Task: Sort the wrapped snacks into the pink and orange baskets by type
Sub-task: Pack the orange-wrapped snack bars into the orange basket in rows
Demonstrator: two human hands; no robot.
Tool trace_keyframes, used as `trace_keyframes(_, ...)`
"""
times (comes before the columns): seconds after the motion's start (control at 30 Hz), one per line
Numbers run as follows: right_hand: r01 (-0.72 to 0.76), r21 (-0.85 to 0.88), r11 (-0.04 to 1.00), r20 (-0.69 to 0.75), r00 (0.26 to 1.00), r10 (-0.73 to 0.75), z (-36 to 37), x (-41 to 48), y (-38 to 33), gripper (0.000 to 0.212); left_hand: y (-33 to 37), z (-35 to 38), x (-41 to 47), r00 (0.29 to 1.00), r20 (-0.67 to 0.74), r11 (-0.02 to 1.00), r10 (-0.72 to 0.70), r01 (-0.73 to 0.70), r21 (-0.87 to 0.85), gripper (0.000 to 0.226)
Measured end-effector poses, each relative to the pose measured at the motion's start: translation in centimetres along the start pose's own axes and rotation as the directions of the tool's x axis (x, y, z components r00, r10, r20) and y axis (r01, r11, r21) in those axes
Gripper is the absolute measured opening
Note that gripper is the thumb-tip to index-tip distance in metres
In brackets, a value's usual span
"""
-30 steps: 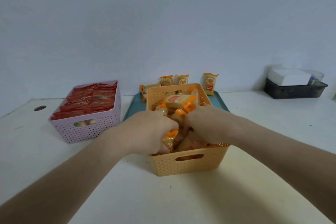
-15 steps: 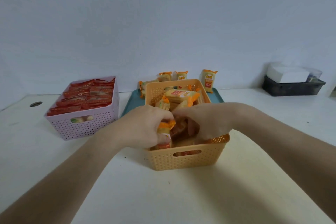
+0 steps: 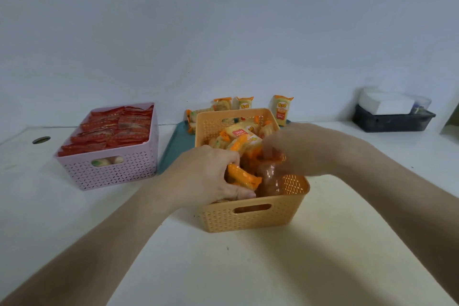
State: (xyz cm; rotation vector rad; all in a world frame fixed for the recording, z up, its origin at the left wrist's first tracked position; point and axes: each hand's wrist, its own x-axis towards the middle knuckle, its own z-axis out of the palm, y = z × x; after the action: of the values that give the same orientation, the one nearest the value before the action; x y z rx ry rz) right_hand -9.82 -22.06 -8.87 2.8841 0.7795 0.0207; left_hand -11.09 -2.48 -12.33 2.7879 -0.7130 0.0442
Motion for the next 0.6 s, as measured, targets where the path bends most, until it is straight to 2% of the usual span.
trace_keyframes(0.1,0.046,-0.084,0.995,0.014,0.999,-0.045,1.6,-0.2,-0.9,0.014,0.0,0.4,0.6,0.999,-0.044,0.998,-0.019,0.021,0.054,0.060)
trace_keyframes(0.17,0.042,-0.061,0.997,-0.006,0.999,-0.043,2.2,-0.1,-1.1,0.008,0.0,0.5,0.6,1.000,-0.011,0.998,-0.002,0.003,0.068,0.057)
trace_keyframes(0.23,0.027,-0.012,1.000,0.009,1.000,-0.027,1.9,-0.2,-1.0,0.007,0.0,0.6,0.5,0.996,0.072,0.997,0.043,-0.047,0.054,0.047)
trace_keyframes(0.37,0.006,0.059,0.998,0.058,0.998,-0.009,0.3,-1.0,-0.9,0.006,-0.4,0.3,0.7,0.976,0.193,0.994,0.100,-0.091,-0.055,0.042)
trace_keyframes(0.47,-0.023,0.139,0.990,0.171,0.985,-0.001,-0.7,-2.0,-0.7,0.013,-0.6,0.1,0.9,0.955,0.253,0.983,0.155,-0.124,-0.135,0.033)
trace_keyframes(0.6,-0.073,0.334,0.940,0.238,0.971,-0.009,0.0,-3.2,-0.9,0.021,-0.1,-0.3,0.8,0.928,0.328,0.978,0.176,-0.128,-0.164,0.039)
